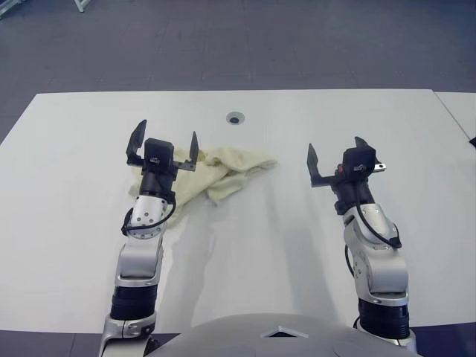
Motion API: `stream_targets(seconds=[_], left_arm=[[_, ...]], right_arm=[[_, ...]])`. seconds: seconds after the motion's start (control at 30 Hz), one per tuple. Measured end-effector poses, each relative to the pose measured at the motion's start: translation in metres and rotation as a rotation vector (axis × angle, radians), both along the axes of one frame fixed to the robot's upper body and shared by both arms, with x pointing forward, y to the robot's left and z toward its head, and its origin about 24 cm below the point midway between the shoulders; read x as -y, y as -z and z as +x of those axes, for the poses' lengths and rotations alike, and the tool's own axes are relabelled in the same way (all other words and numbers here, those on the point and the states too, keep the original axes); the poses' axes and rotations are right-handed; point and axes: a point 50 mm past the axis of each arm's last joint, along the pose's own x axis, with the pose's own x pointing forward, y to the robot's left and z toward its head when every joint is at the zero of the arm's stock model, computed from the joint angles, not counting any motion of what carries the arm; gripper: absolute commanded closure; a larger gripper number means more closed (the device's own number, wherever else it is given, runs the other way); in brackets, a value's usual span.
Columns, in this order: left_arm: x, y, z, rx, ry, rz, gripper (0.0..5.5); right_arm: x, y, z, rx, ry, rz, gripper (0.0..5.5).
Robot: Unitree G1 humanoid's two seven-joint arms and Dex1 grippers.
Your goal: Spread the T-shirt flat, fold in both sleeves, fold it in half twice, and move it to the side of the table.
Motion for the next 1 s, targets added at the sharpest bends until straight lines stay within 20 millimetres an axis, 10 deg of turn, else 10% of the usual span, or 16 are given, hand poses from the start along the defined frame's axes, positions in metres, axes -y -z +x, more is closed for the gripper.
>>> stream_targets(seconds=[0.47,1.0], left_arm=[[-0.036,0.059,0.007,-0.459,0.086,0.513,0.1],[0.044,0.065,-0.036,-0.348,0.591,0.559,0.1]], right_arm=[[0.013,-0.008,0.001,0.022,-0.003,-0.036,0.13],[0.035,-0.044,-0.028,-0.17,-0.491,-0.487,0.13]])
